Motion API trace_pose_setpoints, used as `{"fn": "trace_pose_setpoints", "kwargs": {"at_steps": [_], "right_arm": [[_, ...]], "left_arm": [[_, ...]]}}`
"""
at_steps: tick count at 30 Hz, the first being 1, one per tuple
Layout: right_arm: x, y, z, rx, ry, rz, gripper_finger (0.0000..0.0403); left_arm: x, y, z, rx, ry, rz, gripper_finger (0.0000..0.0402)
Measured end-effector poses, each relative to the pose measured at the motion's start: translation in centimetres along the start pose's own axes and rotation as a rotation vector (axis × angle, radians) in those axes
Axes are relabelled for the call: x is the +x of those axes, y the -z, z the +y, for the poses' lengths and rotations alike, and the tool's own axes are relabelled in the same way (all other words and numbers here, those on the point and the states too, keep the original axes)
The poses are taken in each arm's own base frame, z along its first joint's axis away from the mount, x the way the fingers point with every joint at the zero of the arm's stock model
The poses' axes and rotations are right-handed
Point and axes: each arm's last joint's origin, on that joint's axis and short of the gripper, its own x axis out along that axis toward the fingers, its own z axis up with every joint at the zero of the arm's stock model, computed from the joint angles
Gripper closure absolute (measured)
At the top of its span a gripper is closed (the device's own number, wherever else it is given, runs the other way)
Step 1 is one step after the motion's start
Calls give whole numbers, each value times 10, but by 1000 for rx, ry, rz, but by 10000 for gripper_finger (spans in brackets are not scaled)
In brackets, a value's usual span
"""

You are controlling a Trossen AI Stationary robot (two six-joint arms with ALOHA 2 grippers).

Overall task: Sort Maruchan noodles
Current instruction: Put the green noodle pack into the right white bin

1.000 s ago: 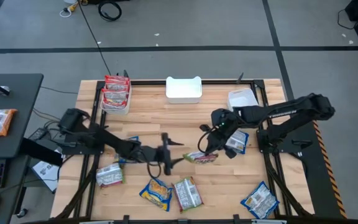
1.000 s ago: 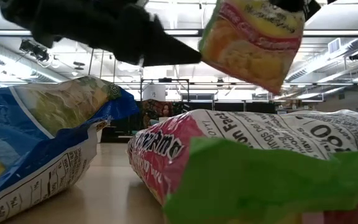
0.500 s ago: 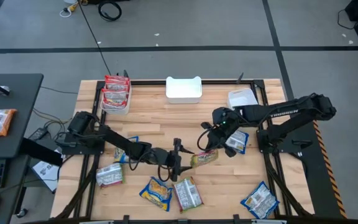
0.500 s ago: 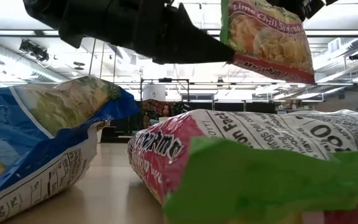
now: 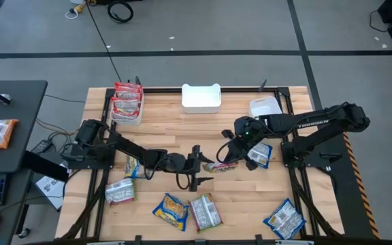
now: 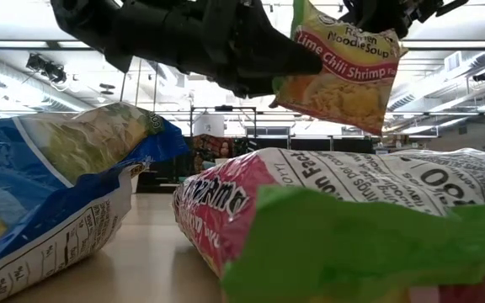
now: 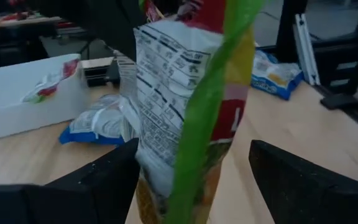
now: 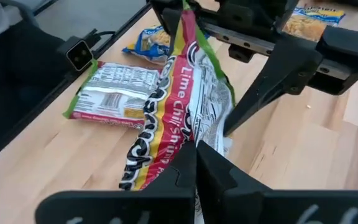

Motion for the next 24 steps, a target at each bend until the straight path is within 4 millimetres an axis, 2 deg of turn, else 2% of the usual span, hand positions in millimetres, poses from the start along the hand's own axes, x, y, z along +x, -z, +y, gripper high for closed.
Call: {"fn": "trace_pose_setpoints", "kwargs": {"at_steps": [3,6,8,14,19,24], "right_arm": [[0,-2,-1,-9,29,-9,396],[0,-4,-3,-15,94,-17,396],[0,-5,-5,4,135,-24,394],[-2,-13,-9,75,241,-96,375],[-9,-15,-9,24,306,-101,328],[-21,-18,-6,13,389,-115,249]], "left_arm": [[0,0,1,57,-57,0,105],[0,0,3,79,-105,6,126],[0,0,3,84,-114,7,154],[-1,2,8,69,-232,32,274],[-6,2,15,86,-359,104,276],[-17,-8,26,42,-442,158,276]]}}
